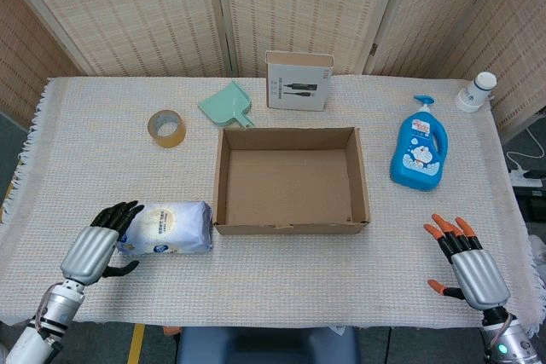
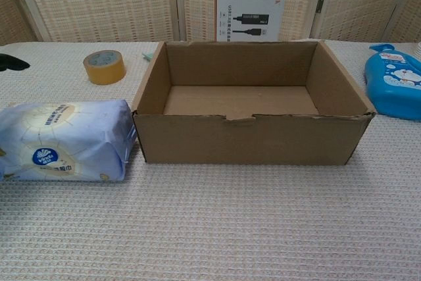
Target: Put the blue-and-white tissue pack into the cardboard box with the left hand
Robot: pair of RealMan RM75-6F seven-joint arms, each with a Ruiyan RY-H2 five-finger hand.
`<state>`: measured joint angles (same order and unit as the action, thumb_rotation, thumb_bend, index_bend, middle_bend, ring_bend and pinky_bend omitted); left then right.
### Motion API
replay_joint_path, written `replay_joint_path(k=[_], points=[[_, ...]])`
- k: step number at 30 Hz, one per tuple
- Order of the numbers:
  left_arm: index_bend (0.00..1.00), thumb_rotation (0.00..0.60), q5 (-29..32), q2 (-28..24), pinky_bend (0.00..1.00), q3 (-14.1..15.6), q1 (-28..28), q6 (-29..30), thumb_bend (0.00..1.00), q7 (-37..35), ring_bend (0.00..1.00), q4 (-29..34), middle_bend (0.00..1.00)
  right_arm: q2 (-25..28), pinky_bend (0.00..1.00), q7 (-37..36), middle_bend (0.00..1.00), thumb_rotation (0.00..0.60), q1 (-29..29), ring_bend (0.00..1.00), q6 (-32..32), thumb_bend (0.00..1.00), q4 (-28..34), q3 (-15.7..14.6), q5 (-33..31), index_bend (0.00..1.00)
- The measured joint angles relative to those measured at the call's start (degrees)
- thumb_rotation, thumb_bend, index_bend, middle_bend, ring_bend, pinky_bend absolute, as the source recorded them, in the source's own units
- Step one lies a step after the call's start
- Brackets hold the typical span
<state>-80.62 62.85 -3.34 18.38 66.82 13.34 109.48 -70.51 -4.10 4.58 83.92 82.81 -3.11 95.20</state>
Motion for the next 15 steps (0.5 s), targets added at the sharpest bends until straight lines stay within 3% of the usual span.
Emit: replay_joint_path(k=[15], points=[[0.00,0.600,10.88,6.55,0.06,-3.24,8.86,-7.44,0.20,10.43,0.00,0.17,0.00,-0.03,0.00,-1.77,0.00,0.600,-0.10,0.00,0.11,0.00,-1.26,0.31,-0.97,0.12]])
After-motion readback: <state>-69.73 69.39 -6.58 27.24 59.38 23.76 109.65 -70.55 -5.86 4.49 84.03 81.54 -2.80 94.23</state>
